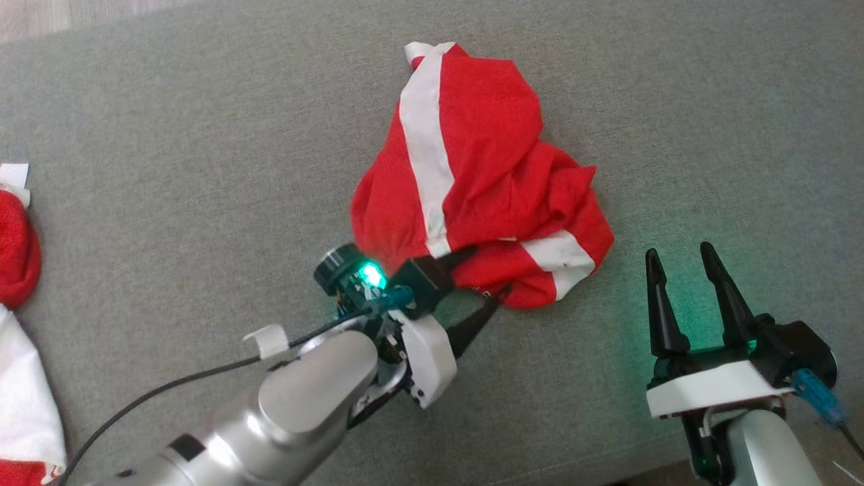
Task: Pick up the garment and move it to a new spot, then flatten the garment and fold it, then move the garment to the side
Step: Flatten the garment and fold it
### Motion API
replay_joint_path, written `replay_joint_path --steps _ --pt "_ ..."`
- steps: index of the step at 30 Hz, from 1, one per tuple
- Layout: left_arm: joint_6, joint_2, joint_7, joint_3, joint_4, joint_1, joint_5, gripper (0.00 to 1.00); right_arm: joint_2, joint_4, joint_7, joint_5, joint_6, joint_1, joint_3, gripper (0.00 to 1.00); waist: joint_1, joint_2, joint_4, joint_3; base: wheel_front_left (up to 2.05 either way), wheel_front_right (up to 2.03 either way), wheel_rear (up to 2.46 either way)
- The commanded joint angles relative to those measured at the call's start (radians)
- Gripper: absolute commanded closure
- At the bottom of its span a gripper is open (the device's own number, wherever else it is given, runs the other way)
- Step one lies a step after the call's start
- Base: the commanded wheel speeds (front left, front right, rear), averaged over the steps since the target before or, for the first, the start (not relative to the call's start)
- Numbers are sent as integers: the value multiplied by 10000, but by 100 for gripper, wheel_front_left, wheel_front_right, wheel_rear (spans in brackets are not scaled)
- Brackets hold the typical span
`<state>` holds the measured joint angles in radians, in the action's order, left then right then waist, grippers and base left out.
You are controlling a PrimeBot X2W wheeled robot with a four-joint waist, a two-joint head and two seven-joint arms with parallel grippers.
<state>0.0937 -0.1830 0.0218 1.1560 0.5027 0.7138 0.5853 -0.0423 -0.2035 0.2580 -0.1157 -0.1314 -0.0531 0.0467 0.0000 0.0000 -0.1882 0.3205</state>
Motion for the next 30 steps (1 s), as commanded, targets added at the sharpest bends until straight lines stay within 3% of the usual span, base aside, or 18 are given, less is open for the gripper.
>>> replay_joint_path --steps 1,8,21,30 --pt "-135 -39 -331 -474 -158 461 -135 0 -79 244 38 -33 7 -218 203 0 0 0 33 14 0 0 0" --pt "-185 26 -1616 -972 -8 918 -160 0 -79 88 38 111 7 -228 171 0 0 0 127 -76 0 0 0" --pt "139 230 -1764 -310 101 1019 -240 0 -79 -126 38 175 7 -315 205 0 0 0 -119 -112 0 0 0" --pt "-446 88 -1803 25 597 1433 -1013 0 -79 -118 38 120 7 -386 201 0 0 0 -258 31 0 0 0"
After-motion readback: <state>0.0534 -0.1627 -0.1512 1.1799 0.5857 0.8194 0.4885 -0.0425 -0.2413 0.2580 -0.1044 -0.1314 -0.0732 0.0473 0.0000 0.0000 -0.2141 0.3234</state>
